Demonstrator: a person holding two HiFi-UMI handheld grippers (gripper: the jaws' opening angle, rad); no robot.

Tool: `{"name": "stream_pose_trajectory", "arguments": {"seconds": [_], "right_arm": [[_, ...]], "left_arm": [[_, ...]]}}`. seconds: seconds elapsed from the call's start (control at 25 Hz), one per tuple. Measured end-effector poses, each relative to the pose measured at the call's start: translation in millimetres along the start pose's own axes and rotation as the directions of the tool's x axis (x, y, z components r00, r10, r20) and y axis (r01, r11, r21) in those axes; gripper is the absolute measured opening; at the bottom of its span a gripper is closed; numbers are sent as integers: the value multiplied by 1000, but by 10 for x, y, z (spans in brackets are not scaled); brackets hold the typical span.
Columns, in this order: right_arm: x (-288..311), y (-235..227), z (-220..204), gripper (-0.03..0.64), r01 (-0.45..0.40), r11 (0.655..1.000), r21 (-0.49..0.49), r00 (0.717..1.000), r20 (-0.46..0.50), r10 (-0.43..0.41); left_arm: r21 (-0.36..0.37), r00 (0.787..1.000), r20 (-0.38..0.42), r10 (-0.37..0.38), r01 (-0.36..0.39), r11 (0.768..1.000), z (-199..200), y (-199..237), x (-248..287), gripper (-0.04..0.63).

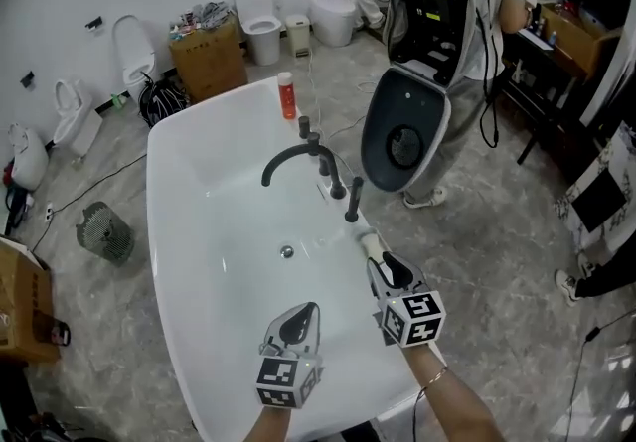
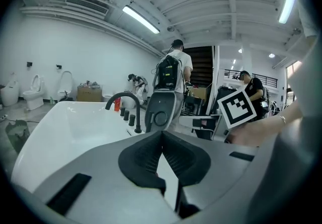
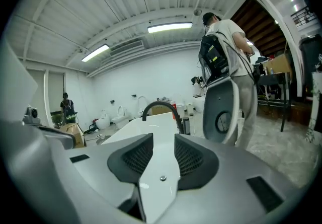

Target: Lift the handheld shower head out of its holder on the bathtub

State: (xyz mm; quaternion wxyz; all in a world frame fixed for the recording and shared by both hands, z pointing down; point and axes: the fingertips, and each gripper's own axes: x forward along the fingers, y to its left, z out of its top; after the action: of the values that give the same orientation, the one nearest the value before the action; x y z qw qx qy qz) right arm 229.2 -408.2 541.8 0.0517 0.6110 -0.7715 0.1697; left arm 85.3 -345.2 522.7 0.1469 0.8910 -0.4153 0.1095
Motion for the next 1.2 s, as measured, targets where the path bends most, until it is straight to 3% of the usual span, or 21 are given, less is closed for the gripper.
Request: {"name": "stream_pose_trajectory", "arguments": {"seconds": [0.2,0.48,0.68,1.2], "right_arm": [[596,-520,-96,130,-22,1000,-13,1000,-19,22],[1442,-880,-276,138,-55,997,-53,997,-58,52],[1964,-1196,-531,146,-24,998,-66,998,-61,20],[2714,-1547,-925,183,-21,996,-86,994,-105,12]], "left_arm": [[-42,1000,-10,28,-29,999,-107,-16,578,20],[-58,998,-38,59,-61,996,-338,99,1147,20],[-75,996,-27,87,-89,993,-435,239,1564,20],[-113,992,-64,107,-114,987,-871,456,2119,20]]}}
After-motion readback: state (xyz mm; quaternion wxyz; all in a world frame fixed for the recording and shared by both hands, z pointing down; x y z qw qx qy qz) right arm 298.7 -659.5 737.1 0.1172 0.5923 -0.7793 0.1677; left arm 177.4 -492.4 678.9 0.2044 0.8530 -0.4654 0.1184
